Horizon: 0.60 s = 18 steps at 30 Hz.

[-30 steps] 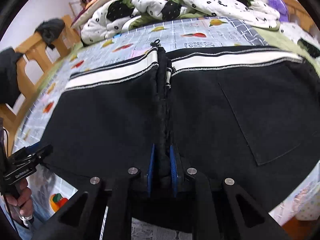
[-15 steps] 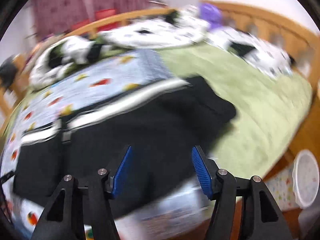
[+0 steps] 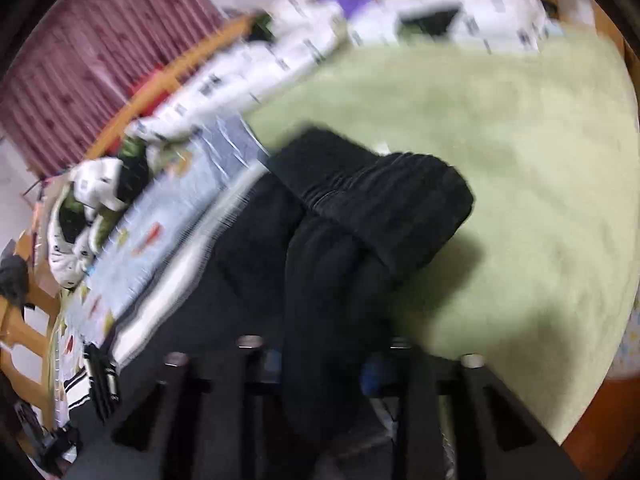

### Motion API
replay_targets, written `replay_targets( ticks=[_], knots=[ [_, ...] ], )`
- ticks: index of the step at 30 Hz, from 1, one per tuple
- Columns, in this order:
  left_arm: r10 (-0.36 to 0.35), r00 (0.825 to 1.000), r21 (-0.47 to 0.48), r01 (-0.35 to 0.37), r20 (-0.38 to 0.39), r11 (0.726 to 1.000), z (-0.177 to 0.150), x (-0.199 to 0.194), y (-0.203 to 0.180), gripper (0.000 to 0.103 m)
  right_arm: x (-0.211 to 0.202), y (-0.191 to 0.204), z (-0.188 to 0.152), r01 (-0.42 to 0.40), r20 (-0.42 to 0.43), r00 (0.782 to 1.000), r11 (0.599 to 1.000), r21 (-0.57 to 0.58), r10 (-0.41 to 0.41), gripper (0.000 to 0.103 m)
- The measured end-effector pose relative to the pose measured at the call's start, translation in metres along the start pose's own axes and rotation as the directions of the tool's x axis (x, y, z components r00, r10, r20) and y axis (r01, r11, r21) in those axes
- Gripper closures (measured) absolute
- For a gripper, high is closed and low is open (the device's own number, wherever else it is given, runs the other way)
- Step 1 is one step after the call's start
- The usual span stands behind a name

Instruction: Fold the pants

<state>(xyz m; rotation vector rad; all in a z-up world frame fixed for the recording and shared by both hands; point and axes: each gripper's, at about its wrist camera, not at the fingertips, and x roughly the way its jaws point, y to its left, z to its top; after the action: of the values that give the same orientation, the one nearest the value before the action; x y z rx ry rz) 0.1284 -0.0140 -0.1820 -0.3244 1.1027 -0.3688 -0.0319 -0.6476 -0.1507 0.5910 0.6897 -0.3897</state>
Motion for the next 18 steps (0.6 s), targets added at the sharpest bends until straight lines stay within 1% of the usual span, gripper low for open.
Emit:
replay_targets(
  ticks=[1,3,5,6,8,10,12,13,15,17,18],
  knots=[
    [0.005,1.0,-0.009,-0.005,0.001,1.0,0.003,0.001,-0.001,0.084,-0.009,0.012,0.003,0.013,0.046,0.999,0.999,-0.047,-0.011,0.086],
    [-0.007,0.999,-0.038,0.008,0.036,0.999,0.006,-0.003,-0.001,0.091,-0.03,0.05,0.006,0.029,0.138,0.99,0.988,-0.151,-0.008,0.088],
    [-0.021,0.999,-0.067,0.025,0.049,0.997,0.008,-0.008,-0.001,0.092,-0.045,0.083,0.013,0.021,0.183,0.983,0.978,-0.207,0.018,0.089],
    [-0.028,0.998,-0.066,0.033,0.063,0.997,0.01,-0.013,-0.002,0.093,-0.055,0.107,0.017,0.014,0.21,0.977,0.971,-0.24,0.038,0.089],
    [-0.038,0.995,-0.052,0.043,0.094,0.998,0.017,-0.025,0.001,0.093,-0.068,0.14,0.023,0.006,0.24,0.969,0.959,-0.284,0.065,0.089],
    [-0.031,0.993,-0.043,0.036,0.113,0.998,0.027,-0.039,0.008,0.093,-0.082,0.18,0.027,-0.029,0.26,0.958,0.942,-0.334,0.122,0.089],
    [-0.008,0.99,-0.039,0.013,0.139,0.999,0.043,-0.059,0.024,0.093,-0.095,0.214,0.03,-0.092,0.254,0.948,0.928,-0.361,0.192,0.089],
    [0.012,0.989,-0.034,-0.007,0.145,0.999,0.049,-0.066,0.033,0.093,-0.094,0.227,0.03,-0.111,0.249,0.945,0.924,-0.367,0.213,0.09],
    [0.104,0.982,-0.01,-0.104,0.159,0.995,0.065,-0.085,0.055,0.093,-0.094,0.256,0.029,-0.172,0.219,0.938,0.908,-0.383,0.27,0.09],
    [0.207,0.964,0.023,-0.214,0.167,0.977,0.076,-0.095,0.074,0.093,-0.086,0.273,0.022,-0.225,0.178,0.933,0.895,-0.384,0.311,0.09],
    [0.259,0.949,0.033,-0.269,0.181,0.963,0.08,-0.099,0.085,0.092,-0.073,0.28,0.017,-0.246,0.141,0.938,0.894,-0.374,0.317,0.09]
  ],
)
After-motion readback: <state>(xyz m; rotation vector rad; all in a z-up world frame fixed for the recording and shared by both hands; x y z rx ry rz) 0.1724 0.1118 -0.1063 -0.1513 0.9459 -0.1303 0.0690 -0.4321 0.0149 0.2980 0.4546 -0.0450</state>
